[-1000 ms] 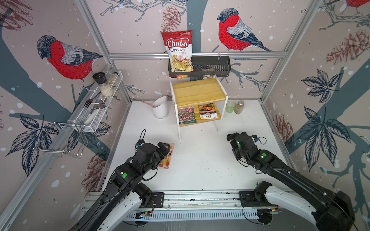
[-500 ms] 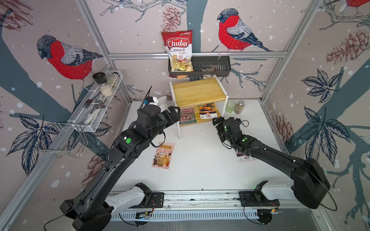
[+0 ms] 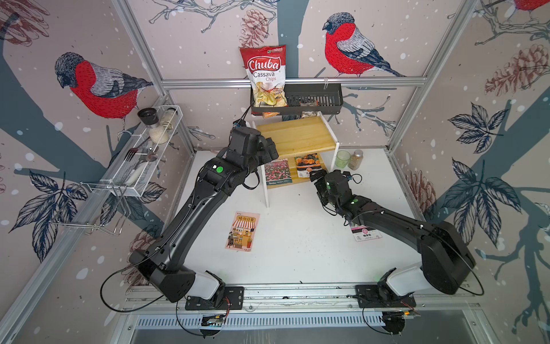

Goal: Take the seed bag off the shelf
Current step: Pick up the seed packet from the shelf.

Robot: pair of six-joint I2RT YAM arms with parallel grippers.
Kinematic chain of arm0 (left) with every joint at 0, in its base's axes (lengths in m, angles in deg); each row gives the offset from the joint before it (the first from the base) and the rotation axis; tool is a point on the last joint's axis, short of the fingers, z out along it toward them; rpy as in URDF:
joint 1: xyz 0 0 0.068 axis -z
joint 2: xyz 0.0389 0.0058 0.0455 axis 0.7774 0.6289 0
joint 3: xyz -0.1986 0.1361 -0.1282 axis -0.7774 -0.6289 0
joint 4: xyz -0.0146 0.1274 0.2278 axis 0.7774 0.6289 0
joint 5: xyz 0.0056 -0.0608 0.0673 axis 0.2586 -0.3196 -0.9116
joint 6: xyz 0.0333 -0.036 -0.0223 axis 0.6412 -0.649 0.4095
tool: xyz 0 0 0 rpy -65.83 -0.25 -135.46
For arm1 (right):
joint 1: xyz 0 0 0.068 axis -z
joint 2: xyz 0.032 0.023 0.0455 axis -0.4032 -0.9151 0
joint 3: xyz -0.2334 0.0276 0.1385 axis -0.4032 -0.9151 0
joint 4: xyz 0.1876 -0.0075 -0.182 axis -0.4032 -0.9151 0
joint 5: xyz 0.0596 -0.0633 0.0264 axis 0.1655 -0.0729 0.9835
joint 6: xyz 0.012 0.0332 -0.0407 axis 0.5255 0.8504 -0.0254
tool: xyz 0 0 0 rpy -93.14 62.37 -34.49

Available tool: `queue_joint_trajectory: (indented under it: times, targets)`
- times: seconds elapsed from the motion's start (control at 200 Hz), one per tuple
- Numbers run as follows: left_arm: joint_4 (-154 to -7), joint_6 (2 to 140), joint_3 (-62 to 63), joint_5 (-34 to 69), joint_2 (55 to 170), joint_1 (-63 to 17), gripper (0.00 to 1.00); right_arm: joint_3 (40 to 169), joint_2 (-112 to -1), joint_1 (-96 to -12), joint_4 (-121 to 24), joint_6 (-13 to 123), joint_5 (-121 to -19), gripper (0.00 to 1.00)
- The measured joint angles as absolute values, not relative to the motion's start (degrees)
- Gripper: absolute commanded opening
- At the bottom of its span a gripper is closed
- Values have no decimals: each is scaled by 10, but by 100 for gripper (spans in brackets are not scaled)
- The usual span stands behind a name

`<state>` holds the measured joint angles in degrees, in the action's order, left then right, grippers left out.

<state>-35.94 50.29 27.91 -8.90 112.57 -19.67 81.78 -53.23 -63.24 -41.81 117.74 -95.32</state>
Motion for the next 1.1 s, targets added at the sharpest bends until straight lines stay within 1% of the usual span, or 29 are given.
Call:
queue_joint_trajectory:
  times: [0.245,0.395,0.45,0.515,0.69,0.83,0.905,1.051,1.101]
  targets:
    - [-328,520,287,-89,1133,-214,73,842,-562,-629,-405,1179,-958,100]
    - [-309,531,287,-85,1133,-237,71,851,-581,-625,-403,1191,-966,100]
    - [-304,536,287,-80,1133,-247,68,854,-585,-625,-404,1193,-968,100]
    - [-304,540,287,-67,1132,-259,67,861,-591,-625,-404,1193,-969,100]
    - [-301,555,287,-64,1128,-292,67,881,-604,-634,-403,1193,-970,100]
    - [-293,565,287,-52,1128,-304,68,895,-616,-641,-406,1204,-984,100]
    - [-293,567,287,-37,1125,-304,73,904,-624,-645,-409,1205,-985,100]
    - [-312,564,272,-21,1100,-304,80,907,-632,-648,-410,1206,-985,100]
    - [-322,561,264,-17,1089,-304,83,907,-634,-647,-410,1207,-985,100]
